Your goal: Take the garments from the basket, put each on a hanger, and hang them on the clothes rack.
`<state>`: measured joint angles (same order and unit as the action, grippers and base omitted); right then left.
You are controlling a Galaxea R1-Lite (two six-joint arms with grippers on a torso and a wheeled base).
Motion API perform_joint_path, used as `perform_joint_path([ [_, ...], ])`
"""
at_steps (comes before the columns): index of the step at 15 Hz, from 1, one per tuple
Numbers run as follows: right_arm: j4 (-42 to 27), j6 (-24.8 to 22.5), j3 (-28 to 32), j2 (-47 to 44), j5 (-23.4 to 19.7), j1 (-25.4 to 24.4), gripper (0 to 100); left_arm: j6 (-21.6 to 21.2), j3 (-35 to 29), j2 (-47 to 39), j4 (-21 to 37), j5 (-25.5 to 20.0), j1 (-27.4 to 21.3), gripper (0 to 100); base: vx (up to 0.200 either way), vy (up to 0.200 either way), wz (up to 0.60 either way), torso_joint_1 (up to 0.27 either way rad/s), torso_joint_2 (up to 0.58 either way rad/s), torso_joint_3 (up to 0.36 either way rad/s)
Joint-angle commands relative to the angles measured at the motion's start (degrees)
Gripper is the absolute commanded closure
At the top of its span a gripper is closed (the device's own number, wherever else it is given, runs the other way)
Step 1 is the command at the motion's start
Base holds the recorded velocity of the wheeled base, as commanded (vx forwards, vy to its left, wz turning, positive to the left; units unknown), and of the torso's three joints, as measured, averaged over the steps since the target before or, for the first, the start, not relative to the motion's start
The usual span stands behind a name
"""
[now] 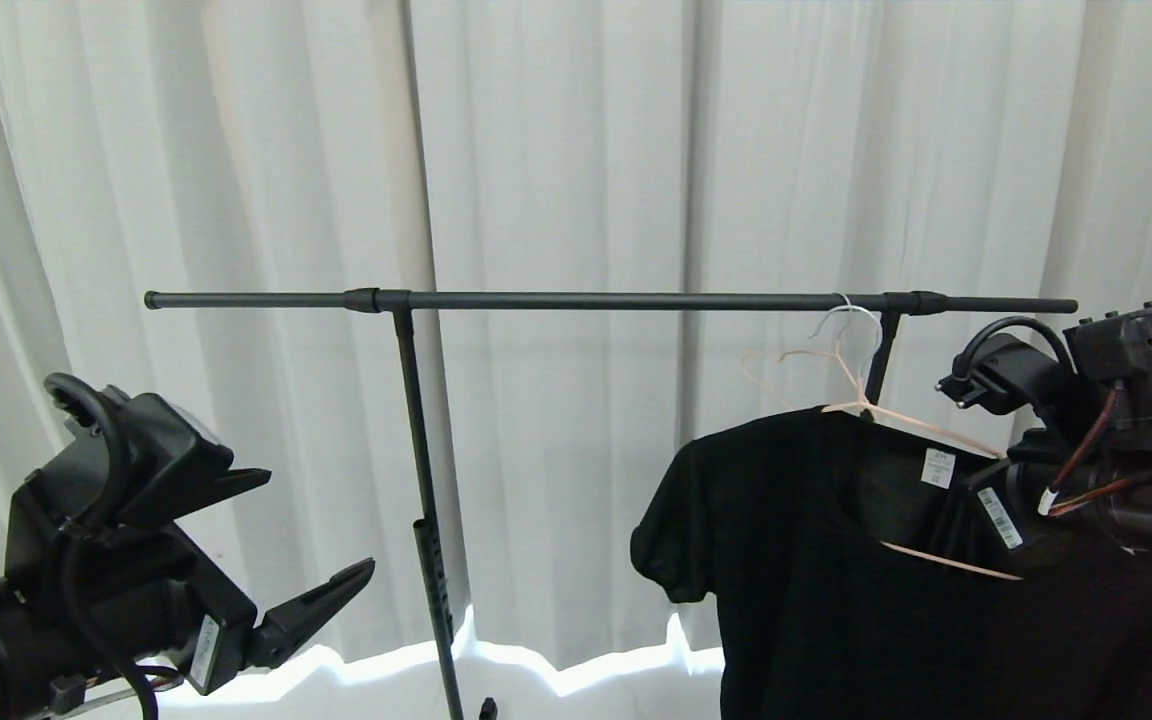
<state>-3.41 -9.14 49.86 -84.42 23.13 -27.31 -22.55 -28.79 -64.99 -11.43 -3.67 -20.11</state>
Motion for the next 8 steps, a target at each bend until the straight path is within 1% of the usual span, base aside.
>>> perform_joint_path([
  [1, 0.1, 0.0, 0.0, -0.5, 0.0, 0.0, 100, 0.1, 0.2, -0.4, 0.0, 0.0, -0.6, 0, 0.200, 0.000, 0.00, 0.007, 0.00, -0.002],
  [8, 0.7, 0.4, 0.8, -1.7, 0.0, -0.7, 100, 0.1, 0.8, -0.2, 0.0, -0.1, -1.0, 0, 0.200, 0.000, 0.00, 0.006, 0.00, 0.003],
])
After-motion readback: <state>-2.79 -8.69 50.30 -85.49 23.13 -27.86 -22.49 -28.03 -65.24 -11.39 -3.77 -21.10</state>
